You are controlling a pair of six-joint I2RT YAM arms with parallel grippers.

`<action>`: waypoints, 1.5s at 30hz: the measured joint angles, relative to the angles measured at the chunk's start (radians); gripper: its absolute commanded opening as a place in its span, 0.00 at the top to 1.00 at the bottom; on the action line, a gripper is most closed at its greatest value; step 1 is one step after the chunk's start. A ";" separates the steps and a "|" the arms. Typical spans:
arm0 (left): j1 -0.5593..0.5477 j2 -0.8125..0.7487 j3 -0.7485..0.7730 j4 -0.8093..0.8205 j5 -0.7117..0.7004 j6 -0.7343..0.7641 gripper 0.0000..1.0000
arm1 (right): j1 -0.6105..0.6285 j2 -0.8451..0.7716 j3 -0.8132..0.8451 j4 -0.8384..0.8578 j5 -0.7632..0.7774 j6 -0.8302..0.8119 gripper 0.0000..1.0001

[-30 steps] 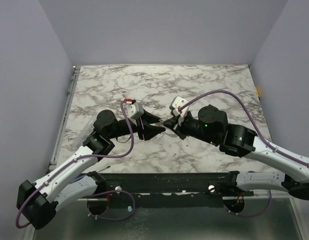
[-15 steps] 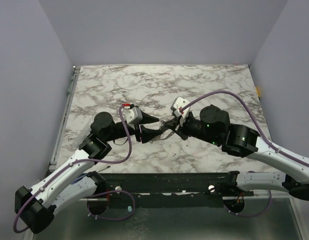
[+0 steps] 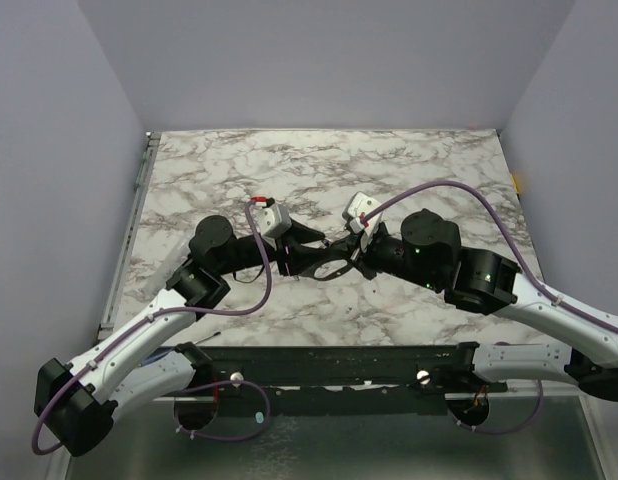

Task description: Put the keys on the keyring

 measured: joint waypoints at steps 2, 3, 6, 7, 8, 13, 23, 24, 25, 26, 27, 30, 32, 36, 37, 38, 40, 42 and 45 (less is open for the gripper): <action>0.000 0.000 0.005 0.008 0.000 0.000 0.59 | 0.000 0.000 0.000 0.000 0.000 0.000 0.99; 0.000 0.000 0.006 0.014 0.000 0.002 0.63 | 0.000 0.000 0.000 0.000 0.000 0.000 0.99; 0.000 -0.001 0.006 0.016 0.000 0.006 0.73 | 0.000 0.000 0.000 0.000 0.000 0.000 0.99; 0.000 -0.003 0.006 0.017 0.000 0.006 0.74 | 0.000 0.000 0.000 0.000 0.000 0.000 1.00; 0.000 -0.004 0.006 0.018 0.000 0.008 0.75 | 0.000 0.000 0.000 0.000 0.000 0.000 0.99; 0.000 -0.013 0.006 0.019 0.000 0.013 0.87 | 0.000 0.000 0.000 0.000 0.000 0.000 0.99; -0.003 -0.031 0.006 0.015 0.001 0.028 1.00 | 0.000 -0.005 0.003 0.000 0.043 -0.003 0.99; -0.003 -0.035 0.006 0.015 0.000 0.029 1.00 | 0.000 -0.007 0.003 0.000 0.053 -0.003 0.99; -0.005 -0.040 0.006 0.015 0.000 0.029 1.00 | 0.000 -0.009 0.004 0.000 0.062 -0.003 0.99; -0.005 -0.045 0.005 0.014 0.000 0.029 1.00 | 0.003 -0.012 0.005 0.000 0.069 -0.003 0.99; -0.005 -0.049 0.005 0.015 0.000 0.029 1.00 | 0.006 -0.014 0.006 0.000 0.075 -0.003 0.99; -0.006 -0.064 0.005 0.018 0.001 0.032 1.00 | 0.011 -0.019 0.016 0.000 0.080 -0.002 0.99; -0.006 -0.074 0.005 0.018 0.005 0.036 1.00 | 0.014 -0.019 0.021 -0.001 0.080 -0.003 0.99; -0.006 -0.098 0.003 0.016 0.029 0.047 1.00 | 0.020 -0.020 0.040 -0.019 0.060 -0.011 0.99; -0.006 -0.104 0.003 0.014 0.040 0.051 1.00 | 0.021 -0.020 0.049 -0.032 0.047 -0.017 0.99; -0.006 -0.111 0.003 0.013 0.055 0.051 1.00 | 0.021 -0.020 0.058 -0.046 0.032 -0.024 0.99; -0.005 -0.121 0.003 0.013 0.077 0.051 1.00 | 0.021 -0.022 0.072 -0.078 -0.002 -0.045 0.99; -0.005 -0.132 0.003 0.012 0.098 0.051 1.00 | 0.022 -0.027 0.084 -0.110 -0.039 -0.066 0.99; -0.005 -0.148 0.003 0.013 0.140 0.049 1.00 | 0.021 -0.044 0.085 -0.133 -0.105 -0.097 0.99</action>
